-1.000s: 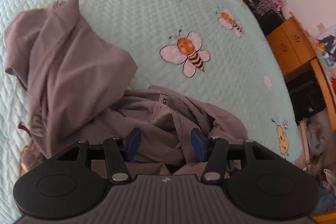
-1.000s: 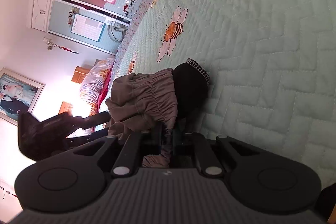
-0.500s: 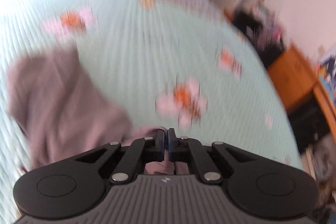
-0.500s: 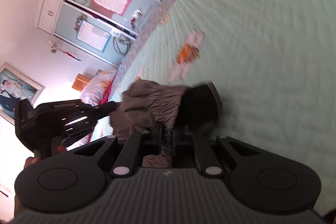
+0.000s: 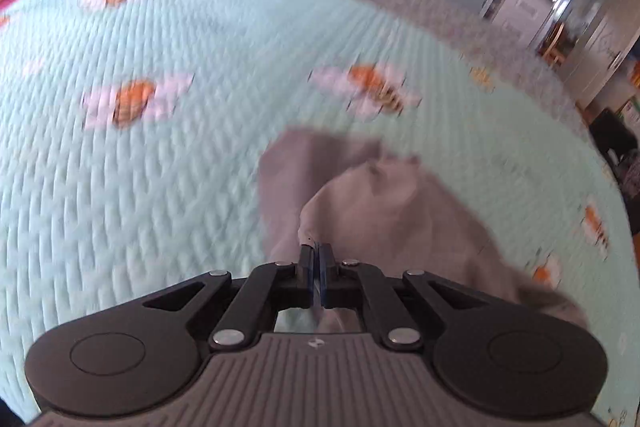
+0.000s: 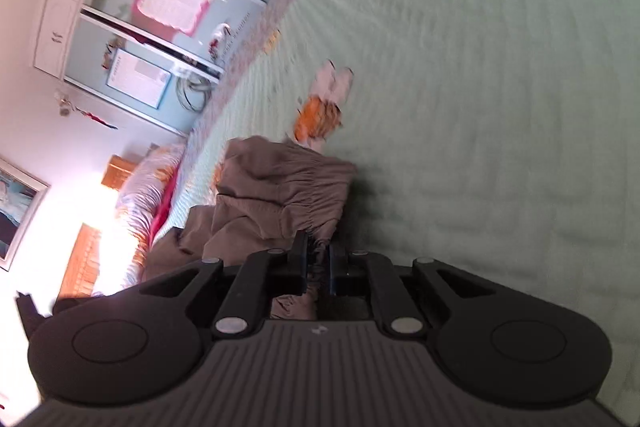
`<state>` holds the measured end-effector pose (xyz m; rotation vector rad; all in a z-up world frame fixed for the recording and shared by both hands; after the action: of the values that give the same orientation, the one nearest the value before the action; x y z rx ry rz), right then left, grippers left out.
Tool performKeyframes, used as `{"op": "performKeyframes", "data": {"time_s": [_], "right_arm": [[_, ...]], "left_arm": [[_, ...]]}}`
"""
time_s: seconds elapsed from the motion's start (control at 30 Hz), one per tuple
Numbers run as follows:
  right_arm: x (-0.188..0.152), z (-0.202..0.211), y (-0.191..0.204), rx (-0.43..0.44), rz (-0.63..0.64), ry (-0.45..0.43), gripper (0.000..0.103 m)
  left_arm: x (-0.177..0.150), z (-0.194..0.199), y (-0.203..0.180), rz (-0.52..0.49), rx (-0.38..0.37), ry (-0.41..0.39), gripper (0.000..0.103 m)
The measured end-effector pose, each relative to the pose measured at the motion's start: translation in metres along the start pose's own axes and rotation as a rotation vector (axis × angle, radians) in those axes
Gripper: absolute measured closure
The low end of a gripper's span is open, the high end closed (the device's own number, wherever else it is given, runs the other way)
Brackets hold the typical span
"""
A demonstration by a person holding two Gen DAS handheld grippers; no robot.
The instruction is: Fold clothes
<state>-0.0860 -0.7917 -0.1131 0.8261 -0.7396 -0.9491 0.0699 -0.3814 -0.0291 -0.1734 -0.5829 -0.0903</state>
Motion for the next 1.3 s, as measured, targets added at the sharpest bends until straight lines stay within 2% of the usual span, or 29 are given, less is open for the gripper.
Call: {"op": "performKeyframes", "data": {"time_s": [0.07,0.2,0.23,0.27,0.33,0.37,0.43,0.5,0.57,0.6,0.63,0.67,0.73,0.77,0.9,0.97,1.0,1.03,1.13,1.23,1.3], "right_arm": [[0.000,0.007,-0.004,-0.037,0.002,-0.014,0.089],[0.012,0.030,0.002,-0.074,0.017,-0.112,0.085],[0.015,0.034,0.007,-0.076,0.036,-0.137,0.080],[0.016,0.035,0.014,-0.072,0.067,-0.146,0.069],[0.020,0.025,0.027,-0.044,0.111,-0.117,0.046],[0.022,0.018,0.032,-0.027,0.129,-0.096,0.038],[0.027,0.001,0.039,-0.038,0.176,-0.082,0.036],[0.036,-0.015,0.037,-0.120,0.213,-0.111,0.035],[0.042,-0.030,0.028,-0.150,0.162,-0.092,0.033],[0.043,-0.035,0.022,-0.096,0.094,-0.053,0.034],[0.041,-0.041,0.018,-0.026,0.036,-0.005,0.044],[0.036,-0.045,0.019,0.012,0.011,0.033,0.066],[0.017,-0.044,0.031,-0.002,0.088,0.055,0.093],[0.005,-0.041,0.042,0.001,0.159,0.062,0.096],[-0.052,-0.016,0.080,0.082,0.367,0.134,0.098],[-0.084,-0.002,0.095,0.133,0.451,0.212,0.098],[-0.099,0.004,0.097,0.147,0.474,0.252,0.098],[-0.113,0.008,0.097,0.157,0.481,0.297,0.098],[-0.135,0.017,0.089,0.143,0.460,0.357,0.098],[-0.128,0.030,0.074,0.121,0.390,0.319,0.098],[-0.115,0.041,0.068,0.128,0.331,0.270,0.098]], "left_arm": [[-0.021,-0.002,0.014,-0.033,-0.008,0.027,0.102],[-0.016,0.006,0.031,-0.019,-0.035,-0.007,0.102],[-0.013,0.010,0.035,-0.009,-0.047,-0.024,0.102],[-0.008,0.013,0.036,-0.003,-0.052,-0.040,0.102],[-0.002,0.017,0.037,0.009,-0.048,-0.055,0.102],[-0.001,0.019,0.037,0.015,-0.053,-0.055,0.101],[-0.001,0.019,0.040,0.022,-0.068,-0.045,0.101],[-0.003,0.020,0.043,0.028,-0.077,-0.033,0.101],[-0.006,0.022,0.047,0.023,-0.082,-0.023,0.100],[-0.008,0.023,0.048,0.012,-0.080,-0.018,0.100],[-0.010,0.024,0.050,0.001,-0.079,-0.012,0.100],[-0.012,0.025,0.051,-0.011,-0.078,-0.007,0.100],[-0.016,0.029,0.058,-0.010,-0.081,-0.005,0.100],[-0.017,0.031,0.061,-0.009,-0.083,-0.005,0.100],[-0.019,0.045,0.063,-0.031,-0.143,-0.025,0.096],[-0.018,0.053,0.053,-0.055,-0.200,-0.041,0.088],[-0.017,0.056,0.046,-0.066,-0.234,-0.047,0.079],[-0.017,0.058,0.037,-0.074,-0.264,-0.054,0.069],[-0.015,0.061,0.003,-0.101,-0.356,-0.065,0.065],[-0.010,0.055,-0.032,-0.119,-0.409,-0.070,0.064],[-0.003,0.044,-0.048,-0.094,-0.401,-0.056,0.061]]}}
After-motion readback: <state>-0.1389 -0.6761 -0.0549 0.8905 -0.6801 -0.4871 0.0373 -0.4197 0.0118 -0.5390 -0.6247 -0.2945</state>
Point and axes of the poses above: each gripper's, at about its wrist camera, not at the fingertips, and z roughly against the way its jaws point, y to its left, x to its top, the point moved 3 cm from there along -z, roughly the way its jaws point, and after that the axes turned 12 degrees about -z, right-handed, at the moved point
